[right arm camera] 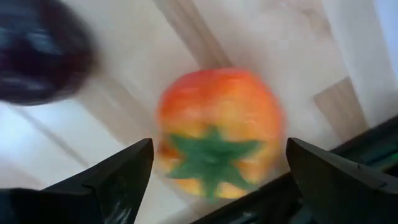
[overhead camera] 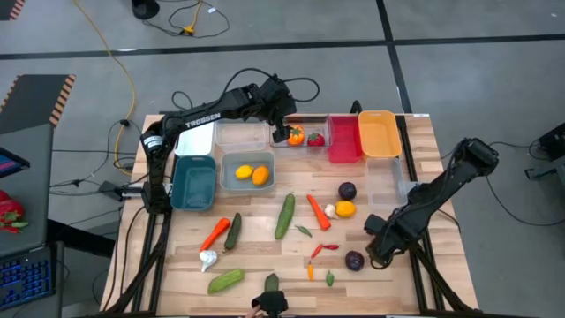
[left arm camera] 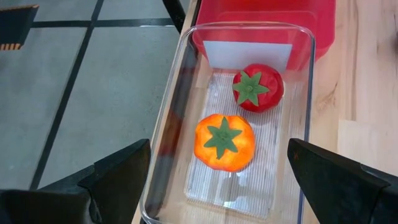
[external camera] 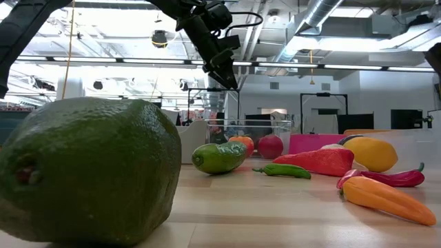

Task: Sort produce into baskets
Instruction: Put the orange tomato into the top right transparent bin, then put the green chili pepper into the top left transparent bin

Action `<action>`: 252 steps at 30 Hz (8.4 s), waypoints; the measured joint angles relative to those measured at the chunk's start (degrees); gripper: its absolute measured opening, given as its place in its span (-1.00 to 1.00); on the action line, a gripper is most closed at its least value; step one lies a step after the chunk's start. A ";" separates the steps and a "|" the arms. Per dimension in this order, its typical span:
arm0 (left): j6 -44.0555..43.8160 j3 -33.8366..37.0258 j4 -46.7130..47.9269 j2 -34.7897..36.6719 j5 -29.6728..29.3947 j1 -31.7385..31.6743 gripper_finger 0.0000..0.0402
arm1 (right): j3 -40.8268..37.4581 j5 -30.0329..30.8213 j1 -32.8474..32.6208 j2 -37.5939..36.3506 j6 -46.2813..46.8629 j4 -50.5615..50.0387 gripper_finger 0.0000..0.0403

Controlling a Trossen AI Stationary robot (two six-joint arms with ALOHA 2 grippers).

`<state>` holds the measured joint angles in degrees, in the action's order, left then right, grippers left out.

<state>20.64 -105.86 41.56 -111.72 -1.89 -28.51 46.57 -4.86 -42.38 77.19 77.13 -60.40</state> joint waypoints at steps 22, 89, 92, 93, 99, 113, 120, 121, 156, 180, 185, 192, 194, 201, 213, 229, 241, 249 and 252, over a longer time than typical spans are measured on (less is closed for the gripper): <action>0.07 0.00 0.02 0.00 0.00 0.00 0.83 | -3.48 -0.64 0.20 -0.15 -6.61 7.21 0.83; -32.24 41.93 3.95 48.87 1.03 22.47 0.83 | 17.30 24.43 65.22 0.04 -83.63 40.23 0.64; -35.00 46.12 -0.53 49.98 1.04 24.86 0.83 | 15.39 19.51 68.73 0.02 -83.62 42.92 0.65; -35.51 47.25 -1.78 50.09 1.03 25.58 0.83 | 14.68 18.46 69.63 0.04 -83.61 44.03 0.65; -39.35 51.69 -8.42 49.76 1.05 29.47 0.83 | 12.05 16.35 72.78 0.04 -83.61 48.38 0.65; -38.95 54.69 -15.63 49.79 -2.09 34.01 0.83 | 9.97 16.16 73.74 0.04 -83.63 52.49 0.78; -38.93 54.69 -15.58 49.78 -3.32 34.14 0.83 | 9.99 14.20 73.77 0.43 -83.63 52.98 0.84; -38.93 54.69 -15.58 49.79 -3.34 34.14 0.83 | 9.99 13.97 73.77 0.77 -83.61 53.25 0.86; -76.44 54.66 -5.57 47.58 -8.76 50.15 0.83 | 10.01 13.93 72.86 -2.20 -83.63 53.14 0.96; -99.40 54.64 -6.60 21.39 4.62 54.12 0.82 | 10.01 13.94 62.70 -8.26 -83.65 53.16 0.96; -99.38 54.64 -6.58 18.85 4.25 54.09 0.72 | 10.01 13.92 59.18 -8.32 -83.65 53.11 0.96; -99.45 54.62 -6.33 18.67 0.10 54.10 0.43 | 10.03 13.92 53.88 -8.35 -83.66 53.12 0.96; -99.47 54.62 -6.35 18.69 0.05 54.09 0.33 | 10.03 13.90 52.75 -8.35 -83.65 53.11 0.96; -99.99 54.62 -6.36 18.69 -0.37 54.07 -0.04 | 10.03 13.90 49.27 -8.35 -83.65 53.00 0.96; -98.05 54.60 -8.37 18.91 0.06 53.87 -0.26 | 10.05 13.75 45.36 -14.60 -81.60 38.56 0.96; -87.78 54.62 -22.47 30.33 3.99 47.51 -0.26 | 10.05 13.81 45.39 -23.14 -79.98 24.42 0.96; -66.48 54.60 -32.63 36.99 -2.11 33.23 -0.26 | 10.05 13.81 45.38 -18.42 -80.00 24.05 0.96; -53.09 54.60 -50.29 31.72 -3.15 24.87 -0.26 | 10.03 13.83 45.36 -18.82 -80.02 24.00 0.96; -50.68 54.60 -51.57 30.33 -3.11 22.42 -0.26 | 10.03 13.83 45.38 -19.91 -80.05 24.09 0.96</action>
<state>-30.03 -51.27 -10.01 -81.40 -5.00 -6.09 56.60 8.97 3.01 57.28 -2.92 -36.32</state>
